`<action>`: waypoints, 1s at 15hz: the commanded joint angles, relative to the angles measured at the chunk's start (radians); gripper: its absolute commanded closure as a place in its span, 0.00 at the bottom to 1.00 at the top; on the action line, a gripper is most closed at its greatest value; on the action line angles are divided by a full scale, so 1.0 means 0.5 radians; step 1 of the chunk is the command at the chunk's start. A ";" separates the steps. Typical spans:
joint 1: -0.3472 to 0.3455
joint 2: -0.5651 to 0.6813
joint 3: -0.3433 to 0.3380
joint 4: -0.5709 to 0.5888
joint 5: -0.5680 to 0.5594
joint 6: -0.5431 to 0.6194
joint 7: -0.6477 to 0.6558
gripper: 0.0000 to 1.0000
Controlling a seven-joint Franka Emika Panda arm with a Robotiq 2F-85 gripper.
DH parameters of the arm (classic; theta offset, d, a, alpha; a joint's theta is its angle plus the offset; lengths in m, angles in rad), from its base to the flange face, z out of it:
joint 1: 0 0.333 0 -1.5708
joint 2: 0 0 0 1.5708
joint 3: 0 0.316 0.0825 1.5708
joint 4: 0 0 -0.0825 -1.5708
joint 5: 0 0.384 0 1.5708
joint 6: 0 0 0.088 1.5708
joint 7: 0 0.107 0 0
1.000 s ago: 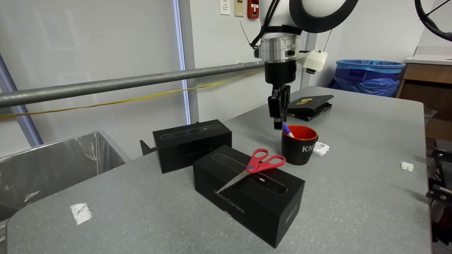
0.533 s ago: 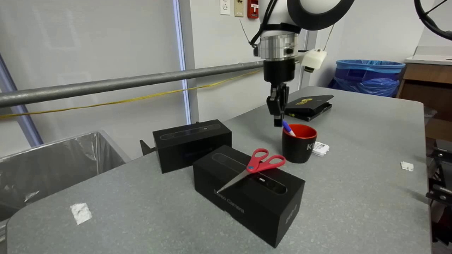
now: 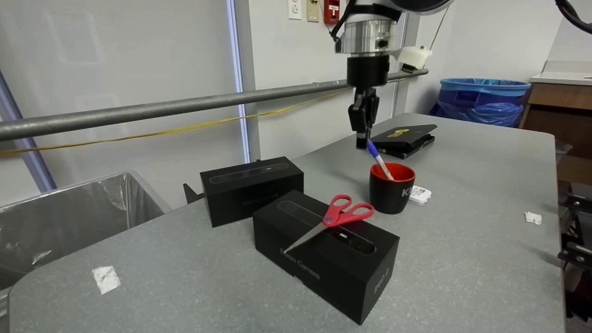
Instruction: Remove the pen from the black mug cup and put it on the table
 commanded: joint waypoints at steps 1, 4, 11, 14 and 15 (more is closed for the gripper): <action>-0.108 -0.359 0.018 -0.213 0.124 0.043 -0.186 0.97; -0.178 -0.436 -0.061 -0.152 0.112 -0.031 -0.260 0.97; -0.313 0.171 -0.219 0.183 0.061 -0.057 -0.230 0.97; -0.308 0.403 -0.256 0.337 0.016 -0.099 -0.164 0.97; -0.307 0.447 -0.262 0.374 0.012 -0.103 -0.160 0.97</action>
